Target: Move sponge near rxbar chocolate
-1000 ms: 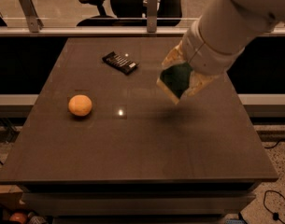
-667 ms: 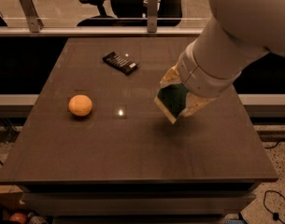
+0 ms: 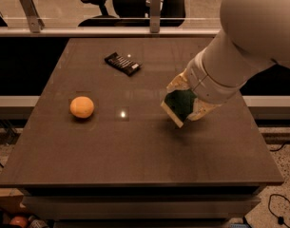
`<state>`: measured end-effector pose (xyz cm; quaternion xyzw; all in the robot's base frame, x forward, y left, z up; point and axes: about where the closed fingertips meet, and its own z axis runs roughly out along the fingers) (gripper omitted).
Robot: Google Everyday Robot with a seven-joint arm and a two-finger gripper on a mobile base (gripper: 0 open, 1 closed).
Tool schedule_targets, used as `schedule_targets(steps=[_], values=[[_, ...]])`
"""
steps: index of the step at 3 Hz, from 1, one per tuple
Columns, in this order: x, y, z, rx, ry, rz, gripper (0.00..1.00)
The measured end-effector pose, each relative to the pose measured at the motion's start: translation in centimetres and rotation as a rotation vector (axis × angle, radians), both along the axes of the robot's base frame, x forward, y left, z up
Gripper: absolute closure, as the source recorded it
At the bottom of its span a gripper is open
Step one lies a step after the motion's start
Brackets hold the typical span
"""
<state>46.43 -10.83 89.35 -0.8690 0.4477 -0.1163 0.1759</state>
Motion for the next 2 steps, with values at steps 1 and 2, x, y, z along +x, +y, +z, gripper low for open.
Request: schedule_targets(steps=[1, 2], values=[[3.67, -2.62, 2.41, -0.049, -0.01, 0.019, 1.0], [4.29, -2.42, 2.61, -0.048, -0.02, 0.031, 1.0]])
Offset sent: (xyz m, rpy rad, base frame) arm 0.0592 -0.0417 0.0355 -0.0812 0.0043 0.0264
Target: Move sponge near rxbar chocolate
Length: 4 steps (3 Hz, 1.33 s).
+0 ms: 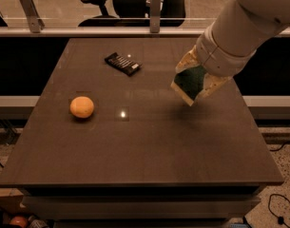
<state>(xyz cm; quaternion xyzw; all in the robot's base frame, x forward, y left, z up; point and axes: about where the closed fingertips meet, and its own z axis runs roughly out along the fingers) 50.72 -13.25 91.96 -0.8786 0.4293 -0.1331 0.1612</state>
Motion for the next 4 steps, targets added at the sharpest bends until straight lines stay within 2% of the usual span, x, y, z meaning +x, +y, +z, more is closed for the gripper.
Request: schedule_targets(steps=[1, 2, 4], values=[[2.4, 0.6, 0.4, 0.0, -0.005, 0.041, 1.0], [5.4, 0.9, 0.1, 0.038, 0.0, 0.089, 1.0], [10.3, 2.4, -2.0, 0.102, 0.042, 0.176, 1.0]])
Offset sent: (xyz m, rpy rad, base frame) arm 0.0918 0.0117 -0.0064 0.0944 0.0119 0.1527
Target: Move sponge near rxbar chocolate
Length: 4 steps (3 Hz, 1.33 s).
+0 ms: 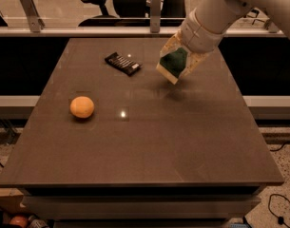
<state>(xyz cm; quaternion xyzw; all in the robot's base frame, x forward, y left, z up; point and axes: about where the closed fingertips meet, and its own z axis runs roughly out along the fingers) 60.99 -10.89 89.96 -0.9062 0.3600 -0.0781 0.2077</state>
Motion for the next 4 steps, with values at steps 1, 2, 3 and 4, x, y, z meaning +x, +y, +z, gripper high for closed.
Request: schedule_targets(steps=[1, 2, 3, 4], values=[[1.9, 1.3, -0.7, -0.01, 0.029, 0.036, 1.0], [3.3, 2.9, -1.8, -0.046, 0.074, 0.07, 1.0], [4.1, 4.3, -2.8, -0.075, 0.108, 0.096, 1.0], [4.3, 5.1, -4.0, -0.085, 0.137, 0.111, 1.0]])
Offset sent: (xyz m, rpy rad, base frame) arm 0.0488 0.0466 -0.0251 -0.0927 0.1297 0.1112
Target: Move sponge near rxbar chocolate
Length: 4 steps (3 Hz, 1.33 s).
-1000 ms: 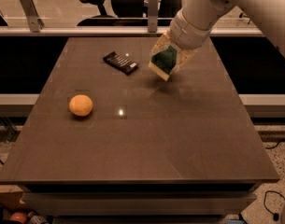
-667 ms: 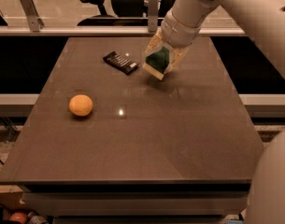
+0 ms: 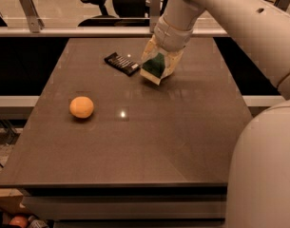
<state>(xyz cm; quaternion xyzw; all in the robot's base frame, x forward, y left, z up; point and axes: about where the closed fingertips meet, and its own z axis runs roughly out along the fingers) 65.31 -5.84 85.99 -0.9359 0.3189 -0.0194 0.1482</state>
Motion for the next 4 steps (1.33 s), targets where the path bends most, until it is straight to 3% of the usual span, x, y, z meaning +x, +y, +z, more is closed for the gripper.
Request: schedule_targets(steps=[3, 4], values=[[0.3, 0.5, -3.3, -0.001, 0.071, 0.01, 1.0], [0.3, 0.5, -3.3, -0.001, 0.071, 0.01, 0.81]])
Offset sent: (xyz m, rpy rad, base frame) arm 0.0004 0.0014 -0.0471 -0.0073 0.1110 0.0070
